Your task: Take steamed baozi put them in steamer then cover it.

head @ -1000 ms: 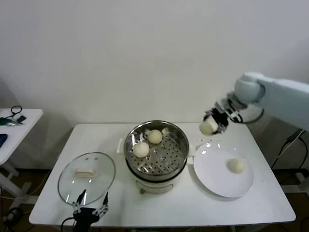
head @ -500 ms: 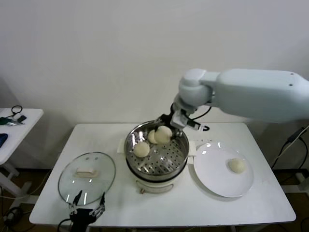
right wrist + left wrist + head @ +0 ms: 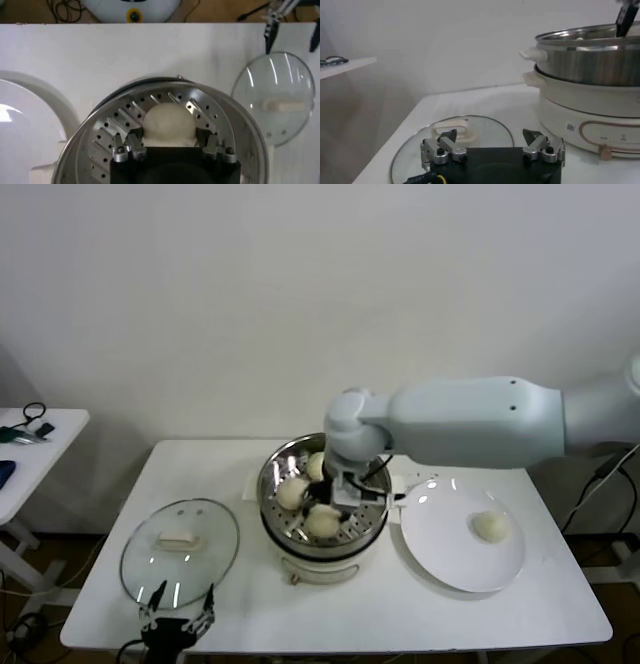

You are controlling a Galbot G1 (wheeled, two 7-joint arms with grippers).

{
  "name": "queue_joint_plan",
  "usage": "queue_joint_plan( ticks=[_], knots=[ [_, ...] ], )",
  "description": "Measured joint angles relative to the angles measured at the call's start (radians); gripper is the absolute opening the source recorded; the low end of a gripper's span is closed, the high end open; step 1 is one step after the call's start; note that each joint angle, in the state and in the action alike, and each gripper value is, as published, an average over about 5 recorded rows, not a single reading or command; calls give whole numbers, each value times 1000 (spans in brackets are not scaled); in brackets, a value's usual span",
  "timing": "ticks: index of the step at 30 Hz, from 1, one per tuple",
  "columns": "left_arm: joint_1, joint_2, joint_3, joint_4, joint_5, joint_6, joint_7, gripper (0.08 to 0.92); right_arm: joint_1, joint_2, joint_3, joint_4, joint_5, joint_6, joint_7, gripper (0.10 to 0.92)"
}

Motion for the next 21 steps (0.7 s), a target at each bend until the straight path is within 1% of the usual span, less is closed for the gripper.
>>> queue_joint_plan(
  ticks=[6,8,14,18,21],
  knots=[
    [-3,0,3,5,0,-1,0,823,-22,30,-8,-26,-11,10,-17,697],
    [-3,0,4,6,0,-2,0,823,-26,37,-9,-34,-14,13,-20,708],
    [-3,2,4,6,0,-3,0,823,-26,42,-6,-49,-7,17,-23,812],
    [-3,3,5,5,0,-3,0,823,-3,28,1,-54,19,20,-34,822],
    [-3,3,7,2,2,-1,3,823,37,2,-1,-59,67,18,-54,823]
  ],
)
